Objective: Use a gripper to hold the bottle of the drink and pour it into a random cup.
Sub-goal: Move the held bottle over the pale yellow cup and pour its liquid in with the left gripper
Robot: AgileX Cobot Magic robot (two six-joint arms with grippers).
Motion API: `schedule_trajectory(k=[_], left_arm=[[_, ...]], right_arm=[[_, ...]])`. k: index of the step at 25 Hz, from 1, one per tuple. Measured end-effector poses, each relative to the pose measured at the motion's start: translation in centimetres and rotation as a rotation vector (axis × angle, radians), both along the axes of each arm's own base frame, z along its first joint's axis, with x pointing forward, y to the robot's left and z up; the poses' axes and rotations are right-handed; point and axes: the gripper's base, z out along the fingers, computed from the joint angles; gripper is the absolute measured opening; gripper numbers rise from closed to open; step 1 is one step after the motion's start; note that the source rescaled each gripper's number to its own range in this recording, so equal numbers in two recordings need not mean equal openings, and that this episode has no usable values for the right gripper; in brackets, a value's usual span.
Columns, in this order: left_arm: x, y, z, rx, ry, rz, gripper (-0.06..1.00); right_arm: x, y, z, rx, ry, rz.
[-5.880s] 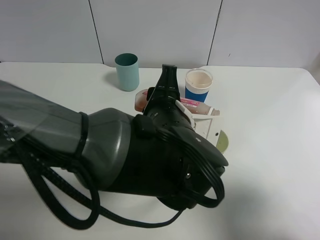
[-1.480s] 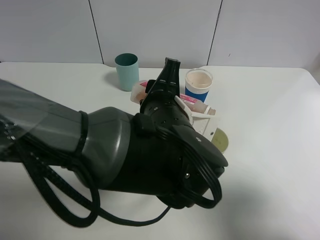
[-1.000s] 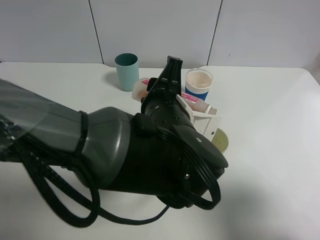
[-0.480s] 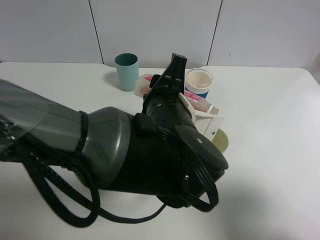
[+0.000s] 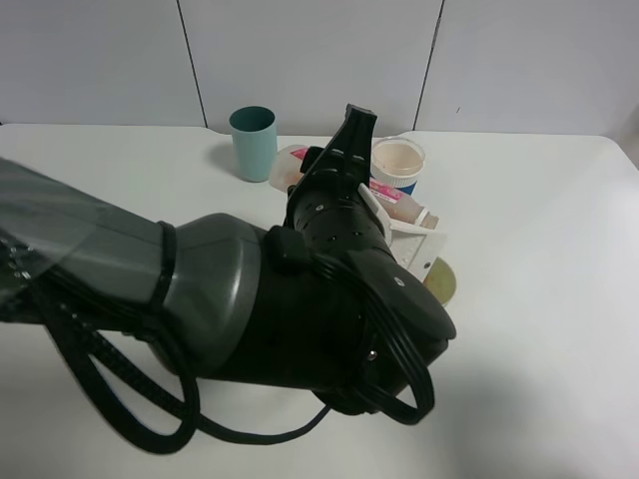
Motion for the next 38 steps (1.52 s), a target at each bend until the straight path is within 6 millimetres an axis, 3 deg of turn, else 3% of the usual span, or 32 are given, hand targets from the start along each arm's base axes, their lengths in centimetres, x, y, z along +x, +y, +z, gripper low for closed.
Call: schedule_trajectory(k=[38], left_arm=[[0.29, -0.48, 0.7, 0.06, -0.076, -0.078, 0.01]], right_arm=[[0.0, 0.0, 0.0, 0.0, 0.0, 0.0]])
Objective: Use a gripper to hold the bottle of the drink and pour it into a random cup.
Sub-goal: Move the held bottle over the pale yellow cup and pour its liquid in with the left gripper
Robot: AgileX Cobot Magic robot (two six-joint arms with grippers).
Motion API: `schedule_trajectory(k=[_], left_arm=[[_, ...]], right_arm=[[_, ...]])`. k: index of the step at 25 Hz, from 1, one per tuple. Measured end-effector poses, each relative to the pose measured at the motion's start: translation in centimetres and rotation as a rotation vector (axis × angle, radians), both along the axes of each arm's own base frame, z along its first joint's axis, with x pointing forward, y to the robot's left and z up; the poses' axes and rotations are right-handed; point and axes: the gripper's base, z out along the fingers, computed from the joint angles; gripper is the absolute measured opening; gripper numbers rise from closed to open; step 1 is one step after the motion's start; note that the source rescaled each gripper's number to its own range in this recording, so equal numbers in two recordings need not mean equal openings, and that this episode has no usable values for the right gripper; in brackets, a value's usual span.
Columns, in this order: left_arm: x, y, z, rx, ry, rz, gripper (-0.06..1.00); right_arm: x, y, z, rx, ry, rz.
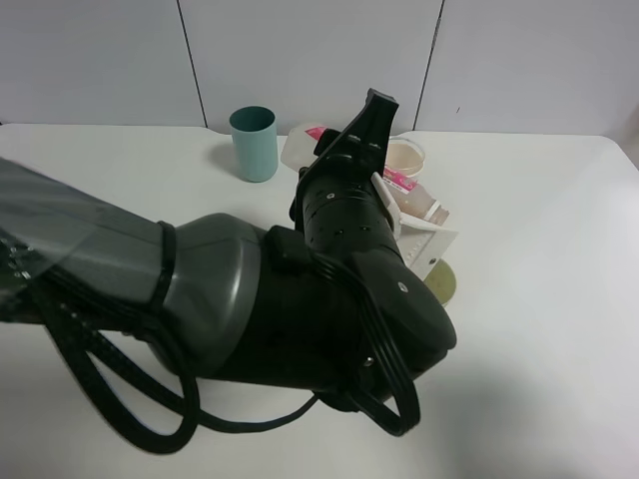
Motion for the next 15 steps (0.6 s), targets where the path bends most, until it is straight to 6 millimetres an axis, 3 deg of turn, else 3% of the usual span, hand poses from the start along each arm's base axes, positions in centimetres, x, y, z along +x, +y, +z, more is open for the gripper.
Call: schedule_trajectory(k=[15], left_arm=[[0.07, -0.17, 0.21, 0.014, -0.023, -0.024, 0.01]], right_arm=[[0.0, 0.0, 0.0, 0.0, 0.0, 0.0]])
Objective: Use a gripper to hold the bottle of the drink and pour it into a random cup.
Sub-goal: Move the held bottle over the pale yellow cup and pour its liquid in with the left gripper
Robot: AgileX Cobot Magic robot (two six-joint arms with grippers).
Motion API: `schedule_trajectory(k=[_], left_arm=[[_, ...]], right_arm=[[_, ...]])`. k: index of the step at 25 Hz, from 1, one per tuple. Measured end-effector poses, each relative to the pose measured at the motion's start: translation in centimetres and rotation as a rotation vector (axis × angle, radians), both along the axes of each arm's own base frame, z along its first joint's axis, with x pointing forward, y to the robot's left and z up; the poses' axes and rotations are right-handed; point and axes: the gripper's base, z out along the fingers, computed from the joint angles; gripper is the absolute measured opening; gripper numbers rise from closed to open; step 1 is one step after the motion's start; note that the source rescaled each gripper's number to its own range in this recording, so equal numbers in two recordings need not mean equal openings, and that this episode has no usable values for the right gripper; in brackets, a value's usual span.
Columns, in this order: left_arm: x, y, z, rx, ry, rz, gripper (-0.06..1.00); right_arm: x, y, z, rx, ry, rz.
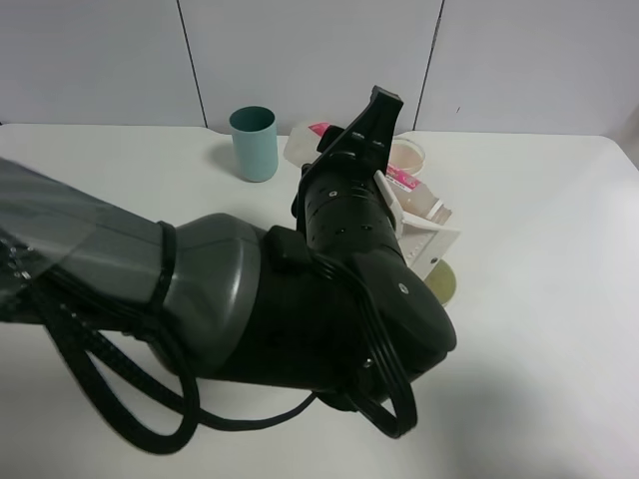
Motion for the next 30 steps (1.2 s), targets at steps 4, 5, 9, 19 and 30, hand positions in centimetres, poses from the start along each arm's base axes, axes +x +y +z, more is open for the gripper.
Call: schedule_trajectory(k=[4, 5, 9, 19, 30], left_arm=[[0.0, -0.1, 0.1, 0.004, -0.015, -0.014, 0.01], [0.0, -0.1, 0.2, 0.005, -0.017, -0.016, 0.01], [0.1, -0.1, 0.2, 0.005, -0.019, -0.018, 0.01], [-0.2, 0.5, -0.6, -0.116, 0.066, 0.099, 0.01], [-1.7, -0.1, 3.4, -0.595, 0.315, 0.04, 0.01]], right_arm=[[0.0, 0.0, 0.0, 0.0, 0.0, 0.0], [0.0, 0.0, 0.0, 0.0, 0.0, 0.0], [0.0, 0.0, 0.0, 0.0, 0.0, 0.0], [0.0, 0.0, 0.0, 0.0, 0.0, 0.0], [0.0, 0.0, 0.0, 0.0, 0.0, 0.0]])
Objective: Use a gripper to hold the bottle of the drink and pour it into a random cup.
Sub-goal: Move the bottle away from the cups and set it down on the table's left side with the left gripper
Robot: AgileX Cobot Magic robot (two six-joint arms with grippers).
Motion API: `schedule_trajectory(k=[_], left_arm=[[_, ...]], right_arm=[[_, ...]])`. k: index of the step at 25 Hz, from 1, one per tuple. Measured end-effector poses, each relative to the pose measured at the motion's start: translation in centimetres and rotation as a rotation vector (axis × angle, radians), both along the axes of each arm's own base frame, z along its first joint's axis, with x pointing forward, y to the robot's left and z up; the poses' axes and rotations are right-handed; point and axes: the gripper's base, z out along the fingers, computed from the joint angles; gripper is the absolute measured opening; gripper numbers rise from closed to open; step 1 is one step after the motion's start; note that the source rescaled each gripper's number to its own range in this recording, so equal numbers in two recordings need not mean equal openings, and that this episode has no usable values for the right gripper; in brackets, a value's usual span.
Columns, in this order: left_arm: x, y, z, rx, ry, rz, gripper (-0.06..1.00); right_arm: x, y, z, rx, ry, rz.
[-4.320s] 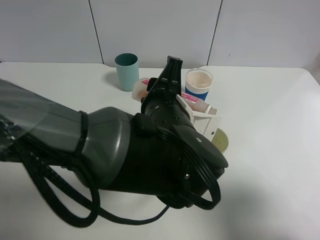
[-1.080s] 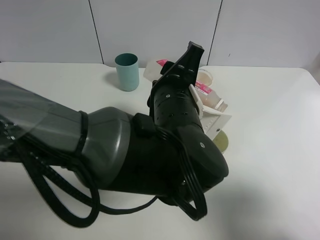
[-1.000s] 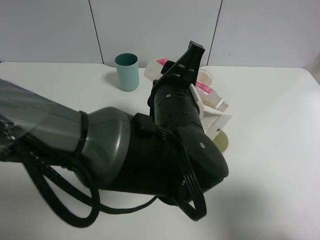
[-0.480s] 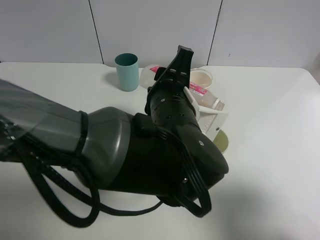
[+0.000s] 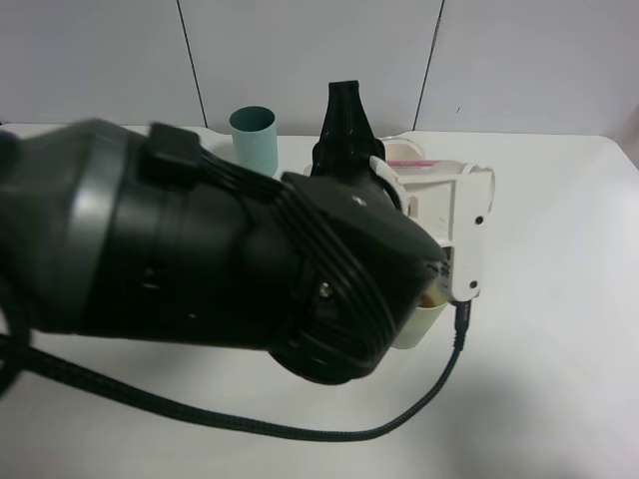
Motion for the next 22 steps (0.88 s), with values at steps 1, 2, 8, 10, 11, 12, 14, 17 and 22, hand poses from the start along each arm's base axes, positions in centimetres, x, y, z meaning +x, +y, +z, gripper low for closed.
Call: schedule_trajectory(k=[1, 2, 8, 10, 11, 12, 14, 17, 22], left_arm=[[-0.1, -0.1, 0.6, -0.05, 0.012, -0.011, 0.01], [-0.3, -0.3, 1.0, -0.101, 0.03, -0.027, 0.0], [-1.2, -1.2, 3.1, -0.384, 0.153, -0.111, 0.0], [-0.9, -1.3, 3.4, -0.467, 0.197, -0.118, 0.0], [-0.6, -1.3, 3.6, -0.52, 0.231, -0.122, 0.0], [-0.3, -1.3, 3.7, -0.568, 0.26, -0.115, 0.0], [0.9, -1.0, 3.9, -0.67, 0.324, -0.093, 0.0], [3.0, -0.2, 4.2, -0.808, 0.41, -0.047, 0.0], [6.2, 2.0, 5.2, -0.967, 0.475, 0.038, 0.0]], right_arm=[[0.0, 0.0, 0.0, 0.0, 0.0, 0.0], [0.0, 0.0, 0.0, 0.0, 0.0, 0.0], [0.0, 0.0, 0.0, 0.0, 0.0, 0.0], [0.0, 0.0, 0.0, 0.0, 0.0, 0.0], [0.0, 0.0, 0.0, 0.0, 0.0, 0.0], [0.0, 0.0, 0.0, 0.0, 0.0, 0.0], [0.0, 0.0, 0.0, 0.0, 0.0, 0.0], [0.0, 0.0, 0.0, 0.0, 0.0, 0.0], [0.0, 0.0, 0.0, 0.0, 0.0, 0.0]])
